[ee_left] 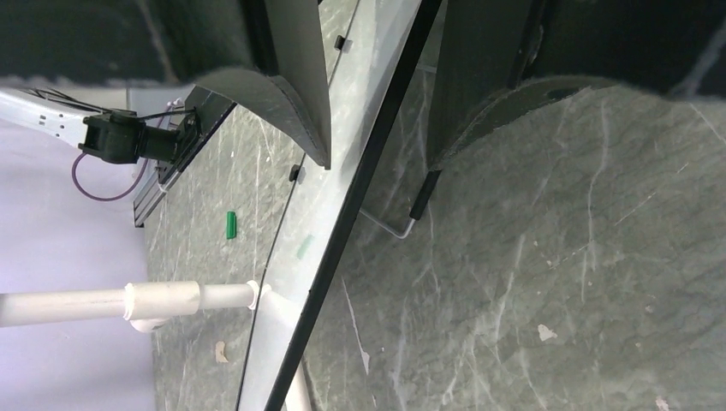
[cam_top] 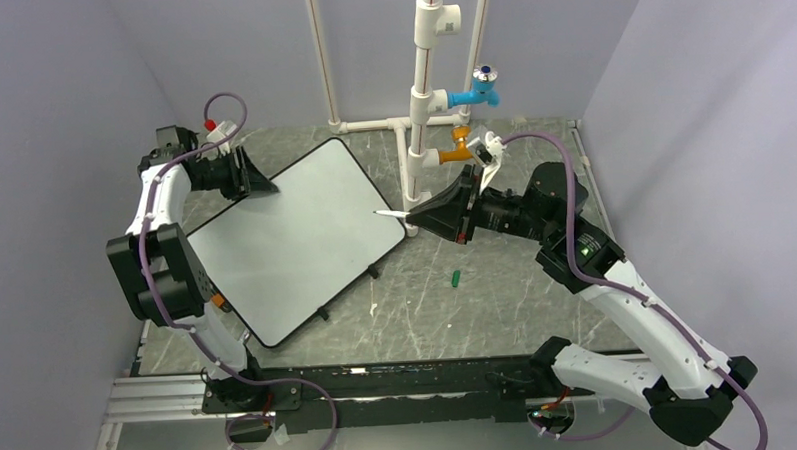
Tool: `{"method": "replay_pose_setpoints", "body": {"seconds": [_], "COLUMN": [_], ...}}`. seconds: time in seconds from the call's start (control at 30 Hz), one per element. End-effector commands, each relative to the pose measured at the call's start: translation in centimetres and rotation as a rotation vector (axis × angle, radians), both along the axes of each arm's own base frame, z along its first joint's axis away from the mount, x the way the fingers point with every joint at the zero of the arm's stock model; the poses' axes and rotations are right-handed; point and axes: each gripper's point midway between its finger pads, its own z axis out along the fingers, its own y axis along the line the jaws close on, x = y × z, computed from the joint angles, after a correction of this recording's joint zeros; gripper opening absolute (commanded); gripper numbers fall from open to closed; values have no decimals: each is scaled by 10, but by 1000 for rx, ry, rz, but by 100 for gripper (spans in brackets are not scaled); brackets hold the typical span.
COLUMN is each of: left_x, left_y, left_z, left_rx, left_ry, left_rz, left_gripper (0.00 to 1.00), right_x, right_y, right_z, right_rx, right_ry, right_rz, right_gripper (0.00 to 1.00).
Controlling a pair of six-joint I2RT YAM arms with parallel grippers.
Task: Write a sentence on the whiteboard
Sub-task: Pick up the whiteboard from the whiteboard stand.
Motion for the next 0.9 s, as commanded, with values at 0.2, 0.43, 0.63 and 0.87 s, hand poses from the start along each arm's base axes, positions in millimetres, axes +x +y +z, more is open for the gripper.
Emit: {"method": "replay_pose_setpoints", "body": {"seconds": [0.2,0.43,0.63,0.87], "left_x": [-12,-17,-24,-33], "left_y": [-28,-41,-53,-61], "left_z": [12,33,35,43], "left_rx": [-37,-29,42,104], "left_ry": [-50,-134,-185,-286], "left_rz": [-101,-126,-149,-172], "left_gripper": [29,0,0,0], "right_x": [-13,-10,1,12], "right_y": [-2,-1,4,15], "right_z": [26,16,0,-17], "right_rx": [36,23,-12,-52], "right_ry": [-33,-16,-1,2], "right_rz": [31,17,-8,-33], "right_gripper": [0,0,0,0]}}
